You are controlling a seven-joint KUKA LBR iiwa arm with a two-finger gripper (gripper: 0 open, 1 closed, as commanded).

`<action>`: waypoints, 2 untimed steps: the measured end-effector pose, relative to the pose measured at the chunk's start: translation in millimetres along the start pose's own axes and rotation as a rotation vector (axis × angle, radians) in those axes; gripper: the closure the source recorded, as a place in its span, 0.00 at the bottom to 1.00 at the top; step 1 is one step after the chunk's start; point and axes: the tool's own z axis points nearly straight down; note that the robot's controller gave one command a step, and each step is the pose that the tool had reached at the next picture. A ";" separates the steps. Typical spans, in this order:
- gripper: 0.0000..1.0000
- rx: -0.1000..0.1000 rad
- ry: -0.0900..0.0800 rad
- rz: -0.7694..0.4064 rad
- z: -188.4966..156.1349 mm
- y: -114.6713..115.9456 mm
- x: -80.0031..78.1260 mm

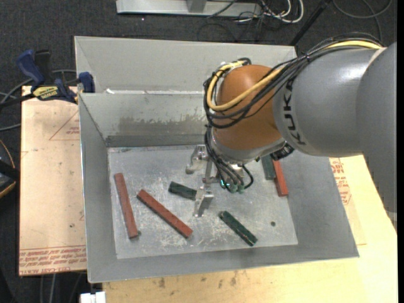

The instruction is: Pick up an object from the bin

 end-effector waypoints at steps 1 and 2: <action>0.00 -0.001 -0.008 0.002 -4.5 -0.4 -1.8; 1.00 -0.006 -0.029 0.078 72.9 -22.0 -44.5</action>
Offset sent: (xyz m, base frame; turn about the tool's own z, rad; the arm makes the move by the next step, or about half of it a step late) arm 0.0366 -0.0237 -0.0827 0.0777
